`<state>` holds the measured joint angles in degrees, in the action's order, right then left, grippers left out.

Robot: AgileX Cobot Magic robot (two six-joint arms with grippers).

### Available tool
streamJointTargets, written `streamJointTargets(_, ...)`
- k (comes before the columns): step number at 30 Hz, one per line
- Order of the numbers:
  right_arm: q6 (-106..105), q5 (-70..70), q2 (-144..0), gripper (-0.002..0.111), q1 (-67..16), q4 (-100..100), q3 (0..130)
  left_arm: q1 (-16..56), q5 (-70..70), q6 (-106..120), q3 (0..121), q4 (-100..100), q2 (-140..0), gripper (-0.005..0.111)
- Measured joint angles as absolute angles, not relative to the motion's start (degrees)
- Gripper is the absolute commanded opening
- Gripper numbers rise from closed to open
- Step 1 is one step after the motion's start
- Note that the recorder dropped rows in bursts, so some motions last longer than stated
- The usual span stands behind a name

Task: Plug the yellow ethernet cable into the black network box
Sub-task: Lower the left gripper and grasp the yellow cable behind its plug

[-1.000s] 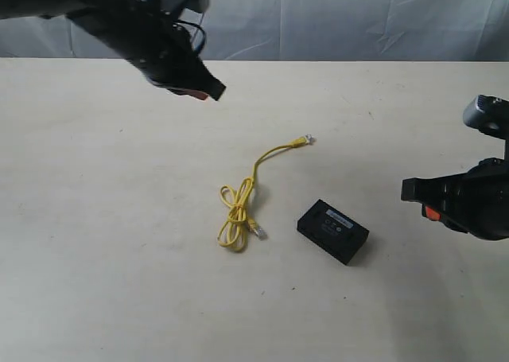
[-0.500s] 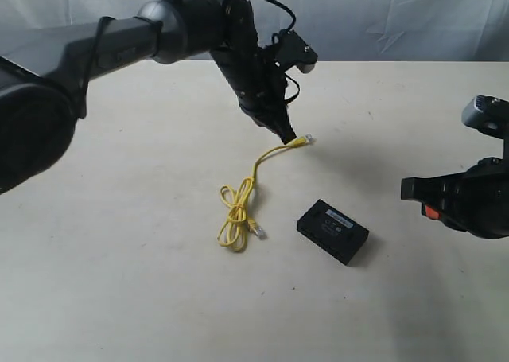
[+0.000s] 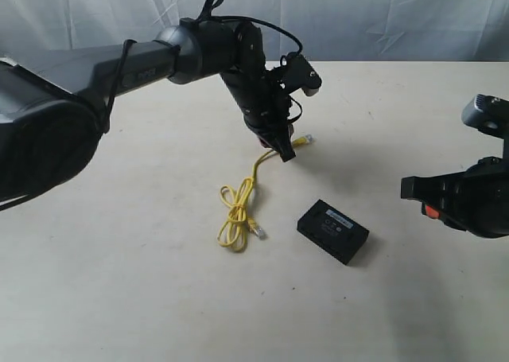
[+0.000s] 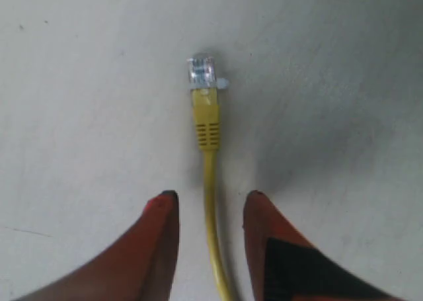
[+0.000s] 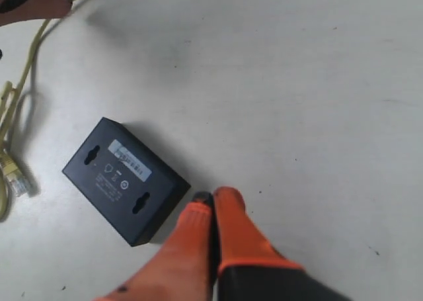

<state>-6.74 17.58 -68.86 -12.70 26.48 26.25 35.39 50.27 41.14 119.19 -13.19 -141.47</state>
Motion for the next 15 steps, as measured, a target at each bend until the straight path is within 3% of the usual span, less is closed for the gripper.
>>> streamJointTargets(3, -6.7, 17.6, -68.9, -0.001, -12.7, 26.5, 26.3, 35.4, 50.2, 41.1, 119.2, -13.2, -142.7, 0.031)
streamJointTargets(6, -6.7, 17.6, -68.9, -0.001, -12.7, 26.5, 26.3, 35.4, 50.3, 41.1, 119.2, -13.3, -143.0, 0.0)
streamJointTargets(11, -6.7, 17.6, -68.9, -0.001, -12.7, 26.5, 26.3, 35.5, 52.4, 41.1, 119.2, -12.4, -142.6, 0.0)
streamJointTargets(15, -6.7, 17.6, -68.9, -0.001, -12.7, 26.5, 26.3, 35.5, 63.7, 41.1, 119.2, -7.5, -137.6, 0.0)
